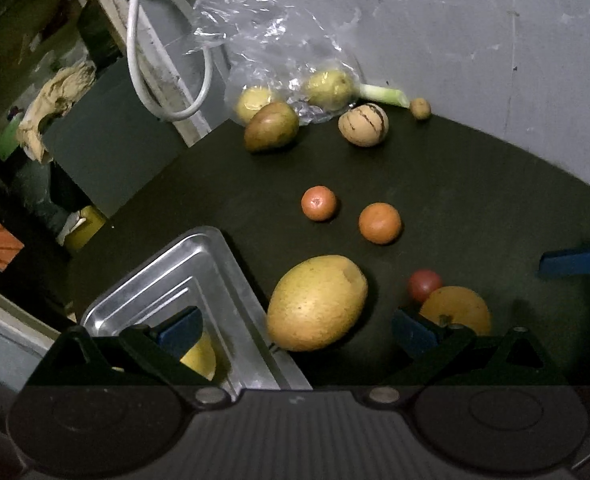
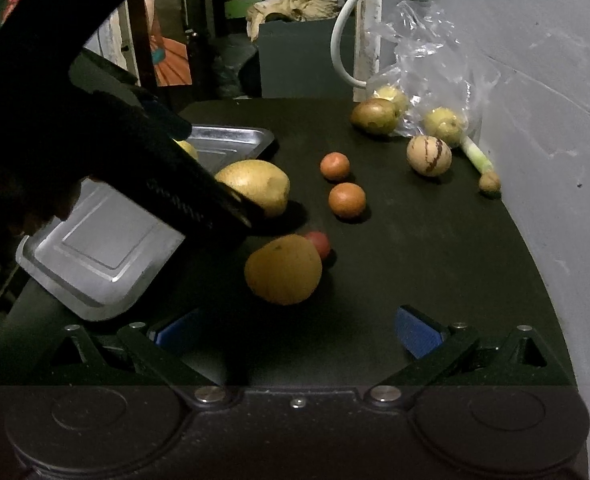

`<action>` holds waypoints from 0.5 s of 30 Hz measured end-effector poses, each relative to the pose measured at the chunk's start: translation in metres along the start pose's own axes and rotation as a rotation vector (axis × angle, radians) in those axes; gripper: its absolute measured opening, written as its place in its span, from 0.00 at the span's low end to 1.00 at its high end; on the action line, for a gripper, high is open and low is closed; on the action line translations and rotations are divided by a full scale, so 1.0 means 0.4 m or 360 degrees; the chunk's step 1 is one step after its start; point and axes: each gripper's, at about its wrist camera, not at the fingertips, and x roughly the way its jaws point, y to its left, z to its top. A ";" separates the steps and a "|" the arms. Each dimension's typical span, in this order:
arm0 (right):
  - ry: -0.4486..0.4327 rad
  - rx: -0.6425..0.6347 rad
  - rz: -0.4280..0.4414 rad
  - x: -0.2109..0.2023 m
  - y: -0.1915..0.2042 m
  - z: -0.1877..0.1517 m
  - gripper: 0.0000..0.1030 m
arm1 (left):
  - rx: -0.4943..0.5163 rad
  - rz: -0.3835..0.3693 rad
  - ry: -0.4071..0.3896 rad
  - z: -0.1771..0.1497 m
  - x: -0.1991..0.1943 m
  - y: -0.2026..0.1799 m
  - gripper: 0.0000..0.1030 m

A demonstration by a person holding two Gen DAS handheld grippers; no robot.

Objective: Organize fruits

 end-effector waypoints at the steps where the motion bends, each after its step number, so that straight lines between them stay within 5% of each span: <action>1: -0.0007 -0.0004 0.0002 0.003 0.000 0.002 0.99 | 0.0009 0.0001 0.0003 0.000 0.002 0.002 0.99; 15: -0.0051 -0.0112 0.0019 0.058 0.033 0.027 0.81 | 0.0075 -0.0052 0.0021 0.021 0.044 0.005 0.96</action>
